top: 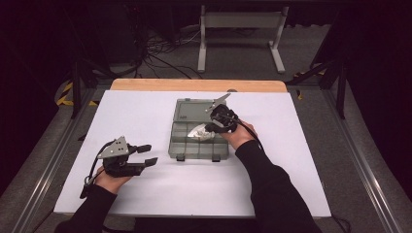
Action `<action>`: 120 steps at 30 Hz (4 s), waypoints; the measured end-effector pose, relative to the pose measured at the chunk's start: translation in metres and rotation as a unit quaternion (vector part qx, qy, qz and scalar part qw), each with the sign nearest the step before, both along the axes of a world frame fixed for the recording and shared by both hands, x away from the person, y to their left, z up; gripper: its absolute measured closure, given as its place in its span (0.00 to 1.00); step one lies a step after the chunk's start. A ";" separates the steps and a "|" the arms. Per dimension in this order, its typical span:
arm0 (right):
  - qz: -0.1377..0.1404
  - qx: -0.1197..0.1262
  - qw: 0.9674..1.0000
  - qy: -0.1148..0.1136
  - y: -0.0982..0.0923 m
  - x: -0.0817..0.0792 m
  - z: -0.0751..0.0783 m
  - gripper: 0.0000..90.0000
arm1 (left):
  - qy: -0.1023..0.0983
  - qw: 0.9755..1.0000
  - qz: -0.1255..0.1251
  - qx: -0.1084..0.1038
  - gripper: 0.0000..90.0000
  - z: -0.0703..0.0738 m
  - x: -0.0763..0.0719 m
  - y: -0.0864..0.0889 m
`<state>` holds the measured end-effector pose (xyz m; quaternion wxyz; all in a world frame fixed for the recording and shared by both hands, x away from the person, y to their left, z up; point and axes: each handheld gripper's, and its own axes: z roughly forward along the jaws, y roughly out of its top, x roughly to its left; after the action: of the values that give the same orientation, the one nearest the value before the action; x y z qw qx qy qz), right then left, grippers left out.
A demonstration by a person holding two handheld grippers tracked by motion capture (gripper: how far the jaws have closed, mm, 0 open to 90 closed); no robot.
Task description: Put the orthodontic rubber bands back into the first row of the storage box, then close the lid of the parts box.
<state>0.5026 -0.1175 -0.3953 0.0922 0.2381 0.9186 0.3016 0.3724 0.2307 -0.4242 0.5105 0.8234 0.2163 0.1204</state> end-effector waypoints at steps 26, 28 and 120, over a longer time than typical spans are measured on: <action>-0.041 0.027 0.999 -0.015 -0.050 -0.019 0.029 1.00 | 0.029 0.998 0.027 0.044 0.99 0.022 0.032 -0.026; -0.042 0.028 0.999 -0.014 -0.052 -0.018 0.028 1.00 | 0.031 0.998 0.029 0.050 0.99 0.023 0.036 -0.029; -0.127 -0.034 0.989 0.066 -0.072 0.066 -0.028 1.00 | 0.176 0.963 0.103 0.176 0.99 -0.015 0.201 -0.067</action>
<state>0.5684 -0.1895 -0.4235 0.0775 0.3692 0.8945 0.2399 0.5732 0.1633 -0.4394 0.2966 0.8816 0.3620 0.0618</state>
